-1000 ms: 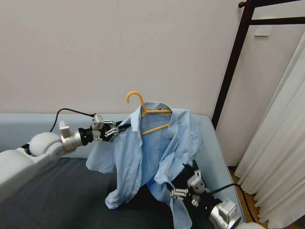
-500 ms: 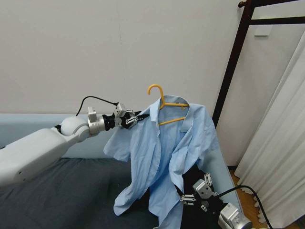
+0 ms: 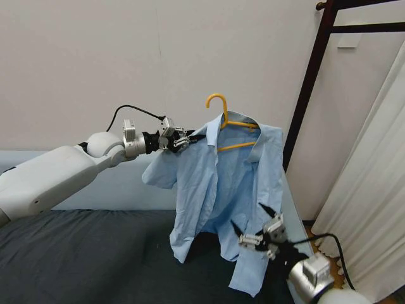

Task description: Pick up the clothes from the sofa and hang them on the clothes hanger.

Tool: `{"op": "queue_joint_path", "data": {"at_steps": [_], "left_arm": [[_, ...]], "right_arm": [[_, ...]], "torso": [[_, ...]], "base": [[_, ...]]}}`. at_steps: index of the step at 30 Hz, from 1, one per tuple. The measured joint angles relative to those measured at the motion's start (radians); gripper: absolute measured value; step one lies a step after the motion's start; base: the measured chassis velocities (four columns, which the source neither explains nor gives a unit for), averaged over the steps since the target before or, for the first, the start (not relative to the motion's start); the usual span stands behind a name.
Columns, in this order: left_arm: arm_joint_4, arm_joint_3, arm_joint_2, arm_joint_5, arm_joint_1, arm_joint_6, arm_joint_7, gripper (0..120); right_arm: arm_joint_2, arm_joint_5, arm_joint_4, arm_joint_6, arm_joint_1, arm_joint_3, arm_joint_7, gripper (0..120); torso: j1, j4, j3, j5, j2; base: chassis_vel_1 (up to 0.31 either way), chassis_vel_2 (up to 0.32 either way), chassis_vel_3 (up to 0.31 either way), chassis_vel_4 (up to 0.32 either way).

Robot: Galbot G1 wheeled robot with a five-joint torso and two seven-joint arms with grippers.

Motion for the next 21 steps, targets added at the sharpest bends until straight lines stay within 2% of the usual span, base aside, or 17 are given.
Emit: {"op": "queue_joint_path", "data": {"at_steps": [5, 14, 19, 21], "left_arm": [[-0.035, 0.009, 0.001, 0.016, 0.018, 0.005, -0.017, 7], [-0.060, 0.006, -0.033, 0.022, 0.047, 0.017, -0.045, 7], [-0.058, 0.011, -0.056, 0.022, 0.048, 0.019, -0.047, 7], [-0.050, 0.011, -0.058, 0.021, 0.048, 0.019, -0.044, 7]], "right_arm": [[-0.011, 0.125, -0.009, -0.080, 0.112, 0.002, 0.166, 100], [-0.025, 0.225, -0.027, -0.130, 0.241, -0.023, 0.253, 100], [-0.029, 0.244, -0.052, -0.145, 0.275, -0.025, 0.283, 90], [-0.027, 0.243, -0.063, -0.146, 0.277, -0.028, 0.285, 81]], "torso": [[0.000, -0.0003, 0.000, 0.0005, 0.000], [0.000, 0.0000, 0.000, 0.0003, 0.000], [0.000, -0.0005, 0.000, 0.0003, 0.000], [0.000, -0.0004, 0.000, 0.0003, 0.000]], "base": [[0.000, 0.000, 0.000, 0.000], [0.000, 0.000, 0.000, 0.000], [0.000, 0.000, 0.000, 0.000], [0.000, 0.000, 0.000, 0.000]]}}
